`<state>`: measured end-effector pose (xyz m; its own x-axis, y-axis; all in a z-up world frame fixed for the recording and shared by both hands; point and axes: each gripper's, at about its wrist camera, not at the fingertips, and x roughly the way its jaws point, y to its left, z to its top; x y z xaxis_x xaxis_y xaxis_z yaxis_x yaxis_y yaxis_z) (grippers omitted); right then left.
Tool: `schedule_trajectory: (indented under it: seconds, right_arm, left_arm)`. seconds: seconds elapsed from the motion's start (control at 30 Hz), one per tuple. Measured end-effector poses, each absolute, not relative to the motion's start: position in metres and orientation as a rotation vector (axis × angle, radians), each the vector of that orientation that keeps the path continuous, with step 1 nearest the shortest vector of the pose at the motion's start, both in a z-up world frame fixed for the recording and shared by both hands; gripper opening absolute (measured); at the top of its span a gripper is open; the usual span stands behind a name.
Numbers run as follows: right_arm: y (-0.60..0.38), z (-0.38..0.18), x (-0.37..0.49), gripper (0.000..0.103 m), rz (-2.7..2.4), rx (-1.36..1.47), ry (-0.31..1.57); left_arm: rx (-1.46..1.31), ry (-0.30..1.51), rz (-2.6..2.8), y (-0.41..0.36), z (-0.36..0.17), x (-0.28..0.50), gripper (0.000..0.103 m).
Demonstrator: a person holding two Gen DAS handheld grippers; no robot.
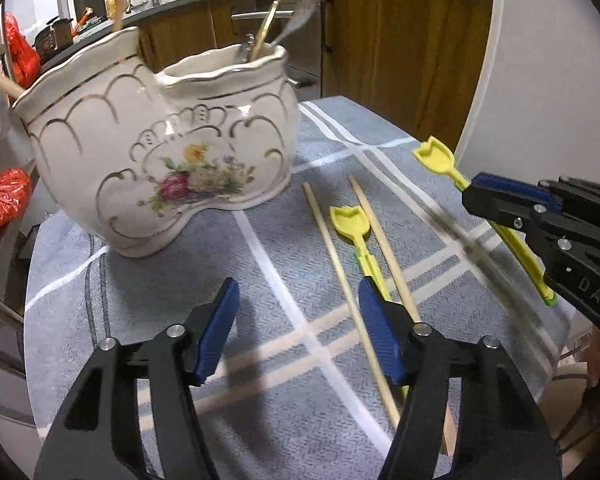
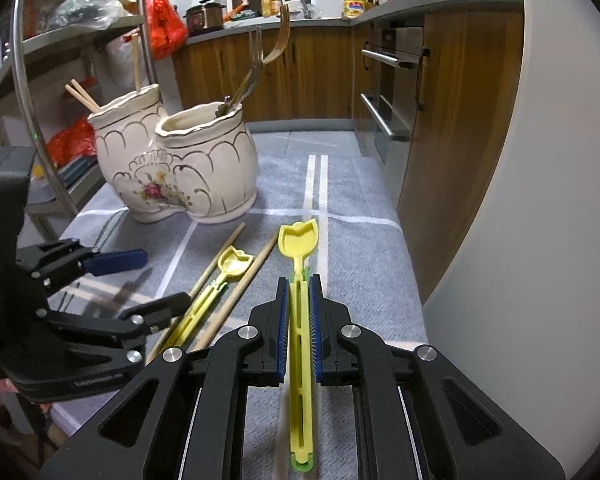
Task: Organize utensils
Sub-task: 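Grasp a yellow plastic spoon with the right tool while the left tool grasps a chopstick, then drop the chopstick into the large pot while the right tool drops the yellow spoon into the small pot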
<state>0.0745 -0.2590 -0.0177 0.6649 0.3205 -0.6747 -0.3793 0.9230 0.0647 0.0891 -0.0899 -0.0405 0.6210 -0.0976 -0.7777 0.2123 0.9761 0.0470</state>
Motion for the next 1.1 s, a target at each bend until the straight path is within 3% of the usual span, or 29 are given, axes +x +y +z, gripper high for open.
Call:
schedule_trajectory:
  seconds: [0.33, 0.5, 0.6, 0.63, 0.87, 1.1]
  right_arm:
    - [-0.255, -0.015, 0.071, 0.011, 0.410, -0.081, 0.739]
    - [-0.255, -0.015, 0.071, 0.011, 0.412, -0.079, 0.738]
    - [-0.256, -0.014, 0.071, 0.011, 0.413, -0.077, 0.737]
    - [-0.256, -0.013, 0.070, 0.011, 0.414, -0.076, 0.735]
    - [-0.256, -0.011, 0.068, 0.011, 0.428, -0.064, 0.710]
    - [-0.258, -0.001, 0.064, 0.011, 0.436, -0.035, 0.640]
  left_arm:
    - [0.128, 0.937, -0.192, -0.102, -0.036, 0.100, 0.033]
    - [0.135, 0.945, -0.206, -0.109, -0.037, 0.103, 0.030]
    - [0.147, 0.941, -0.226, -0.111, -0.038, 0.104, 0.019]
    - [0.150, 0.940, -0.231, -0.110, -0.039, 0.105, 0.007]
    - [0.132, 0.918, -0.268, -0.094, -0.040, 0.105, 0.004]
    - [0.119, 0.749, -0.305, -0.075, -0.020, 0.078, 0.004]
